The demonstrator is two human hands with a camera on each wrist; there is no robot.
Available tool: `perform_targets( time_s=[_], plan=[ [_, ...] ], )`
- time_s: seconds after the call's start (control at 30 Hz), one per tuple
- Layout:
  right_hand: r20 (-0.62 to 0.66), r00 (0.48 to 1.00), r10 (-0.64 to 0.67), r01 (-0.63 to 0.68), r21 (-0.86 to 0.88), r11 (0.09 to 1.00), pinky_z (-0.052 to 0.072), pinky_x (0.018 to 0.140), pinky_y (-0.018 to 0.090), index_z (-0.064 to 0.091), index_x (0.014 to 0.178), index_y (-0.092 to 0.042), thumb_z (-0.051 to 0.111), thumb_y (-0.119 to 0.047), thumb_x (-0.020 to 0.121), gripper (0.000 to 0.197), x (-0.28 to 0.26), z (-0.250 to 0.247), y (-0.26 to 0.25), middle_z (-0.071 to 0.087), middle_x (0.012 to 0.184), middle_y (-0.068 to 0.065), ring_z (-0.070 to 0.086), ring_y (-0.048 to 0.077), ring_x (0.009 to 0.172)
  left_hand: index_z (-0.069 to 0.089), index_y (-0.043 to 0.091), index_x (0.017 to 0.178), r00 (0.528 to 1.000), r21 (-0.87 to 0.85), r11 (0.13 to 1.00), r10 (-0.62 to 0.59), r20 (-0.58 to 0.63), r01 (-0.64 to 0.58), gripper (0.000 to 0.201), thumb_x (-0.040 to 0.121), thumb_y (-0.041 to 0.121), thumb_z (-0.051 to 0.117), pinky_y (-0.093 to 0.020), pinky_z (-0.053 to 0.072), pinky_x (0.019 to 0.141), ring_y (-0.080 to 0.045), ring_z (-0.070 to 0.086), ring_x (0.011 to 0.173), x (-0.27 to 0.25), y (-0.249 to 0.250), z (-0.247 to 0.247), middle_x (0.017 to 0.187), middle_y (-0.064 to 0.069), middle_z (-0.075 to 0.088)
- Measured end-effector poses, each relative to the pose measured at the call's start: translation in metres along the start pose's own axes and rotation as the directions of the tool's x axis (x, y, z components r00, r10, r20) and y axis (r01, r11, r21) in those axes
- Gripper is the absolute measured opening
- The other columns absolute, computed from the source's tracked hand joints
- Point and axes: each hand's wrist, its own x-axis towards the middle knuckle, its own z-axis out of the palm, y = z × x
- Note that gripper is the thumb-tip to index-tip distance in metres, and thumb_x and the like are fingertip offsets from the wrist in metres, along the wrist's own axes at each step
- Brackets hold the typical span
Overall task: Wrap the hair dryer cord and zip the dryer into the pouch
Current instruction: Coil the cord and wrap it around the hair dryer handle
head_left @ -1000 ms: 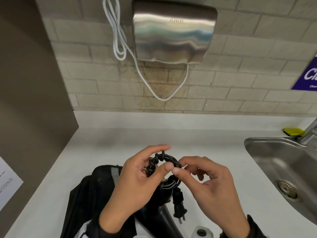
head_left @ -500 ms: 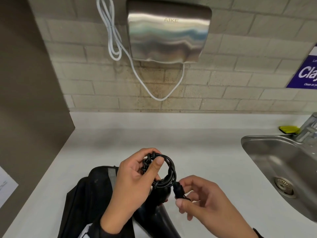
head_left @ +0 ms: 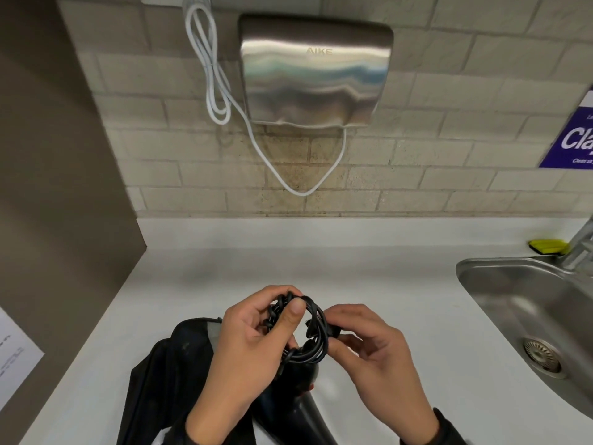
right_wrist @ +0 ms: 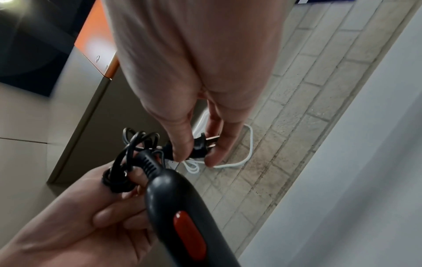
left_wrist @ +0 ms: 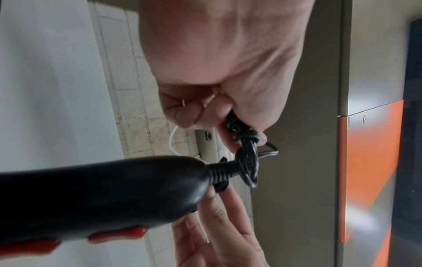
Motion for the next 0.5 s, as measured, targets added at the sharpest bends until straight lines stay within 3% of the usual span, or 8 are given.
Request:
perform_targets(
  time_s=[0.17,0.33,0.43,0.5],
  plan=[
    [0.093,0.995,-0.045,0.036,0.091,0.995,0.054,0.083,0.029,0.078,0.101,-0.017,0.072,0.003,0.083,0.028,0.0037,0.0048,-0.0018,0.069,0.106,0.005,0.067,0.027,0.101,0.076,0.025,0.085,0.999,0.003,1.000,0.003,0.047,-0.003,0.024,0.073,0.045,0.067,-0.017,0.047,0.053,-0.007,0.055,0.046,-0.0010,0.0018,0.0008,0.069,0.006,0.070],
    [0.179,0.984,-0.025,-0.029,0.293,0.956,0.054,0.086,0.037,0.072,0.106,-0.004,0.064,0.011,0.083,0.028,0.0065,0.0013,-0.0024,0.069,0.108,0.018,0.066,0.033,0.102,0.077,0.023,0.088,0.996,-0.013,1.000,-0.010,0.093,0.011,0.027,0.073,0.044,0.068,-0.017,0.050,0.055,-0.007,0.064,0.055,-0.0025,0.0010,0.0017,0.072,0.004,0.074],
    [0.224,0.975,-0.011,-0.092,0.445,0.891,0.053,0.082,0.033,0.063,0.110,0.000,0.062,0.009,0.081,0.031,0.0015,0.0028,-0.0057,0.066,0.105,0.017,0.063,0.027,0.095,0.078,0.025,0.084,0.997,-0.005,1.000,-0.006,0.077,0.006,0.026,0.071,0.045,0.067,-0.014,0.051,0.056,-0.001,0.066,0.056,-0.0022,0.0021,0.0041,0.072,0.004,0.076],
    [0.244,0.969,-0.031,-0.113,0.555,0.824,0.053,0.083,0.036,0.055,0.113,0.004,0.063,0.009,0.077,0.037,-0.0015,0.0043,-0.0092,0.061,0.112,0.019,0.062,0.029,0.098,0.078,0.029,0.084,0.998,-0.006,1.000,-0.006,0.060,0.006,0.025,0.069,0.046,0.067,-0.018,0.055,0.058,-0.003,0.067,0.060,-0.0021,0.0019,0.0053,0.074,0.003,0.077]
  ],
)
